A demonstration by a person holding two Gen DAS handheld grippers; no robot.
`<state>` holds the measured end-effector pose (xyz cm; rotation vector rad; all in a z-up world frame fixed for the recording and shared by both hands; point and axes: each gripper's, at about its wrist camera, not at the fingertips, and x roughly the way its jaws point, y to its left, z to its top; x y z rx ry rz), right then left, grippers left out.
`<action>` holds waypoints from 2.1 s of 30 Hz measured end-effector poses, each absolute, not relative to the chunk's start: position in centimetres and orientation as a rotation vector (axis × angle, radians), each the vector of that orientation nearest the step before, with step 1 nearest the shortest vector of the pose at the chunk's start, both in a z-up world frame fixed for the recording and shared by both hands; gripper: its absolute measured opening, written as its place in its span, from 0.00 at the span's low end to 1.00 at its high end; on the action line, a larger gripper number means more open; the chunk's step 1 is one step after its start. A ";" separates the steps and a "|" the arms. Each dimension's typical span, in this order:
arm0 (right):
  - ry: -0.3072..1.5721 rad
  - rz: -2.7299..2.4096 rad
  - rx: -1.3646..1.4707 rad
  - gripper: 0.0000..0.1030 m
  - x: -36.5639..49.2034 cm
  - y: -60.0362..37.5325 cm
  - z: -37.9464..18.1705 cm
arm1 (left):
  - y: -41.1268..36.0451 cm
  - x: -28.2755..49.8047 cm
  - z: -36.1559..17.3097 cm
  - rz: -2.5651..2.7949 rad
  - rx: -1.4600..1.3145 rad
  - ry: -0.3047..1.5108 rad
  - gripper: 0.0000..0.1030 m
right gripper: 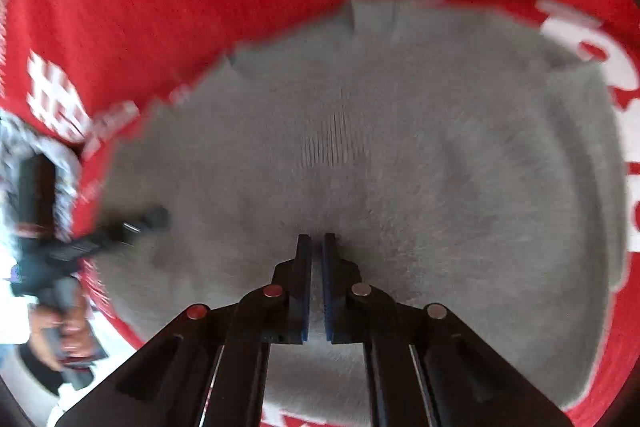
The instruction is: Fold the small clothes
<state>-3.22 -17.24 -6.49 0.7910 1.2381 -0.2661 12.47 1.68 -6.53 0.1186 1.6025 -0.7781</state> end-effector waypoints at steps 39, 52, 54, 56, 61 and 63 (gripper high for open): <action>0.577 -0.124 1.790 0.36 -22.1 -30.5 -11.6 | -19.9 -9.5 6.5 -1.259 0.535 1.085 0.68; 0.428 -0.035 1.913 0.71 -23.2 -32.9 -11.8 | -9.7 3.3 -1.9 -0.685 0.380 1.331 0.69; 0.593 -0.060 1.790 0.66 -21.0 -33.1 -10.7 | -10.0 3.0 -2.7 -0.680 0.390 1.338 0.69; 0.761 -0.121 1.612 0.24 -19.1 -33.2 -9.3 | -10.3 2.5 -2.9 -0.677 0.399 1.325 0.69; 0.818 -0.176 1.202 0.17 -18.0 -31.9 -1.7 | -11.1 1.6 -1.4 -0.729 0.403 1.304 0.69; 0.836 -0.234 1.144 0.17 -19.3 -31.7 -1.4 | -11.6 0.7 -1.2 -0.757 0.439 1.286 0.69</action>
